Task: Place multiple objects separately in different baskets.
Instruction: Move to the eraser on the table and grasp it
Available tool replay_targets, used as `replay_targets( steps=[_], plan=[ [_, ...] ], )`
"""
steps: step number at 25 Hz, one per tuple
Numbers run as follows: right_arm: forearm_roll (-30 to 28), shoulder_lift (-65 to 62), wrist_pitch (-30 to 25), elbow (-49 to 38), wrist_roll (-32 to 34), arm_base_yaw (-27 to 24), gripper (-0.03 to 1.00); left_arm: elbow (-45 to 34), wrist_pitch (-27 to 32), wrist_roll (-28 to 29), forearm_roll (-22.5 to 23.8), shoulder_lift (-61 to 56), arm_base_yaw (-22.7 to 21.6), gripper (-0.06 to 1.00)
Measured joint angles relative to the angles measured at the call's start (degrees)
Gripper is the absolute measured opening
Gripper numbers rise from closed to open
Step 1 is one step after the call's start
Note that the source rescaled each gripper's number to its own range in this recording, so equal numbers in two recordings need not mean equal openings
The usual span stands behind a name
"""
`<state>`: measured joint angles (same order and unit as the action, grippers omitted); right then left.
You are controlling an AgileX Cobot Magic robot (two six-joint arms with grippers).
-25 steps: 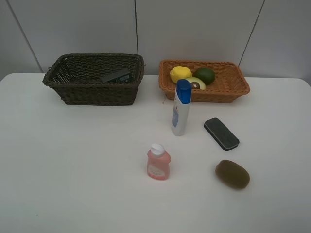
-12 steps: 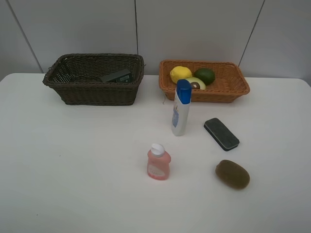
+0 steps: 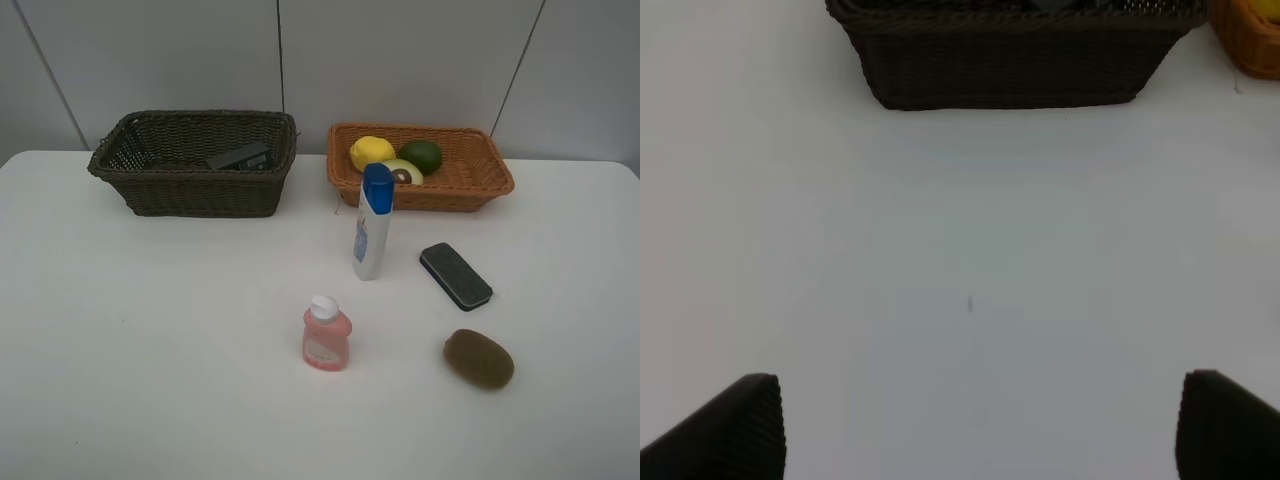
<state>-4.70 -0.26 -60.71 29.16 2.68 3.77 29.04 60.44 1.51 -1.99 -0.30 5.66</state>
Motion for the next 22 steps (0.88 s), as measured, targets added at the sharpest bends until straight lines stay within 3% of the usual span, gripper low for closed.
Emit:
replay_targets(
  steps=[16,22],
  plan=[
    [-0.3,0.1,0.0,0.0,0.0,0.0,1.0,0.0,0.0,-0.2,-0.1,-0.1,0.0,0.99],
    [-3.1,10.3,2.3,1.3,0.0,0.0,1.0,0.0,0.0,-0.2,-0.1,-0.1,0.0,0.99]
  ],
)
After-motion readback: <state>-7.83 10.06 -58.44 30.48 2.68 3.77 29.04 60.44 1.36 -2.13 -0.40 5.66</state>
